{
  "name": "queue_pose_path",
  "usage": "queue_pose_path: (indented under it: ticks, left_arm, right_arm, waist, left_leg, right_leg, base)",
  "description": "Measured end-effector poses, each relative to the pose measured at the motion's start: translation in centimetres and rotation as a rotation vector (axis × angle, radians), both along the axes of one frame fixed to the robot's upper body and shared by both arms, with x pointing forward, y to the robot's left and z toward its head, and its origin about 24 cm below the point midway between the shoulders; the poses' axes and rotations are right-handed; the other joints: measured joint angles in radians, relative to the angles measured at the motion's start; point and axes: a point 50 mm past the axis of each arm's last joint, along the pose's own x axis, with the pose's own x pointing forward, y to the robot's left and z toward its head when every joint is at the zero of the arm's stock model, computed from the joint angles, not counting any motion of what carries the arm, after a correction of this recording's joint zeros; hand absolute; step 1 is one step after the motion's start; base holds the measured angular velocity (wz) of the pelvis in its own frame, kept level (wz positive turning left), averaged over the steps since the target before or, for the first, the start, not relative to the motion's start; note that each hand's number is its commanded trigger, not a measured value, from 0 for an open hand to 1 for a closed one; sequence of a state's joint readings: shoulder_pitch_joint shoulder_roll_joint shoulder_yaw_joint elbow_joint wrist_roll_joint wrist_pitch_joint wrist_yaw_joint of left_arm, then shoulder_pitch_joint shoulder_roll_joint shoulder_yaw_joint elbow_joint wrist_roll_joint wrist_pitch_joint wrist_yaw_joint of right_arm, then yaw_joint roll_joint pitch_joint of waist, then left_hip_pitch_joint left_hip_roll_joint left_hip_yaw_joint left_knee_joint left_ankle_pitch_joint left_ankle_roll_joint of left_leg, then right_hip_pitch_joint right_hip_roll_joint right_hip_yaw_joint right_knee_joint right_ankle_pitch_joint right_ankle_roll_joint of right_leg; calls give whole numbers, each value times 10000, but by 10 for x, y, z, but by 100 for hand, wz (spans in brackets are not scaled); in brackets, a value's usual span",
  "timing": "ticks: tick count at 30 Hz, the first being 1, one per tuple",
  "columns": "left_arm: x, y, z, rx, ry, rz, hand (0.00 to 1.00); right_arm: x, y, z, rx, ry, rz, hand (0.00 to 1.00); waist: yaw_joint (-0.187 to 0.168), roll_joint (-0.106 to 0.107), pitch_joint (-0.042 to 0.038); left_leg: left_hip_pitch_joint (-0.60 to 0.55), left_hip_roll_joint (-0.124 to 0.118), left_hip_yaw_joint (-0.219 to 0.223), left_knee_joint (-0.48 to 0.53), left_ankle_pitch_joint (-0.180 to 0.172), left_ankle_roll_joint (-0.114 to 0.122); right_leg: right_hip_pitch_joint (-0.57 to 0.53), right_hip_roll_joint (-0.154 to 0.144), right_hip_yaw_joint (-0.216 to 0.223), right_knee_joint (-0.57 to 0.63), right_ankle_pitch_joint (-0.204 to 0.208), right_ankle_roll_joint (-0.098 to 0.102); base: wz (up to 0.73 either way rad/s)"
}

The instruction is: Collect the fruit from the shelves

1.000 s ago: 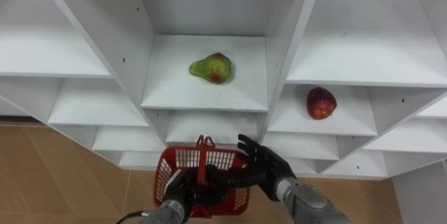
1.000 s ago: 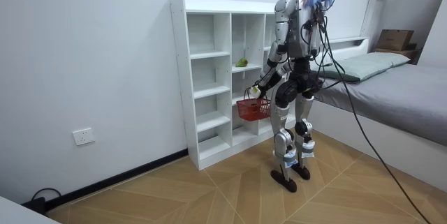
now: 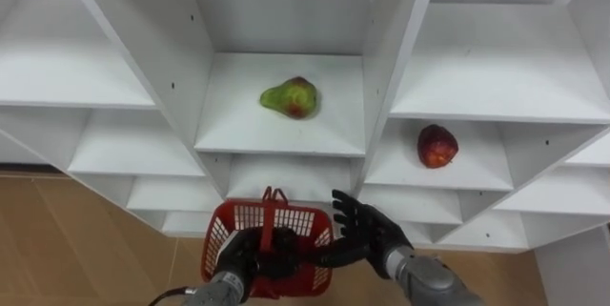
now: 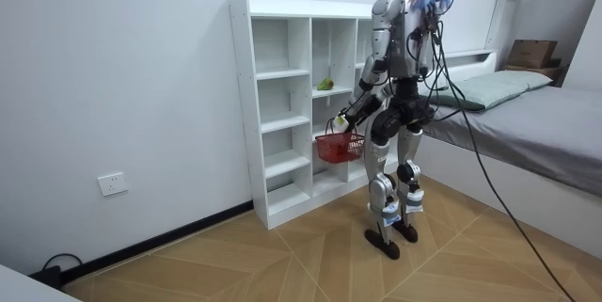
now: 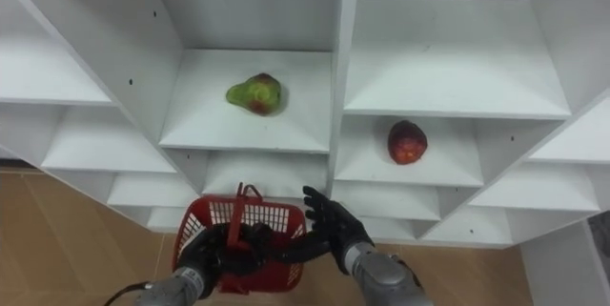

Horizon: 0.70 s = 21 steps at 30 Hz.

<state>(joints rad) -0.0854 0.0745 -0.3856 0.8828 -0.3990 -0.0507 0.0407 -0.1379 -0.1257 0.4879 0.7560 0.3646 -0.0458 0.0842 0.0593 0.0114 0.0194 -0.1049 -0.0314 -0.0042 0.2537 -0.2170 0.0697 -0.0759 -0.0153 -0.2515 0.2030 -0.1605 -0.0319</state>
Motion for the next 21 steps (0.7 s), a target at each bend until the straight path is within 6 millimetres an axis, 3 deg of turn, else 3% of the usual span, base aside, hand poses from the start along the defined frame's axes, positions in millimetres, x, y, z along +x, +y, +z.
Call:
queue_pose_path:
  ticks: [5, 11, 13, 21]
  left_arm:
    - [-9, 7, -3, 271, 184, 238, 100]
    - [-4, 10, 3, 219, -263, 515, 100]
    - [-7, 13, 2, 400, -219, 600, 100]
    - [-9, 17, 3, 503, -243, 918, 100]
  right_arm:
    - [-15, 1, 4, -840, -675, 988, 0]
    - [-10, 10, 22, -1859, -2059, 2200, 0]
    - [-8, 14, 28, -2538, -2702, 2865, 0]
    - [0, 12, 59, -4012, -4715, 3991, 0]
  waist:
    - [-16, -215, -120]
    - [22, -496, -114]
    - [45, -682, -166]
    - [286, -868, -65]
  left_leg:
    - [282, -5, -57, -9, 0, 0]
    - [628, -23, -102, -175, 16, -14]
    - [656, -32, -140, -160, 38, -43]
    - [801, -28, -150, -200, 42, -49]
  right_leg:
    - [320, 2, 20, -8, -1, 1]
    - [682, 0, 31, -24, -10, 9]
    - [817, 28, 57, -197, -7, -3]
    - [936, 42, 66, -198, -3, -11]
  base:
    - [4]
    - [2]
    - [6]
    - [0]
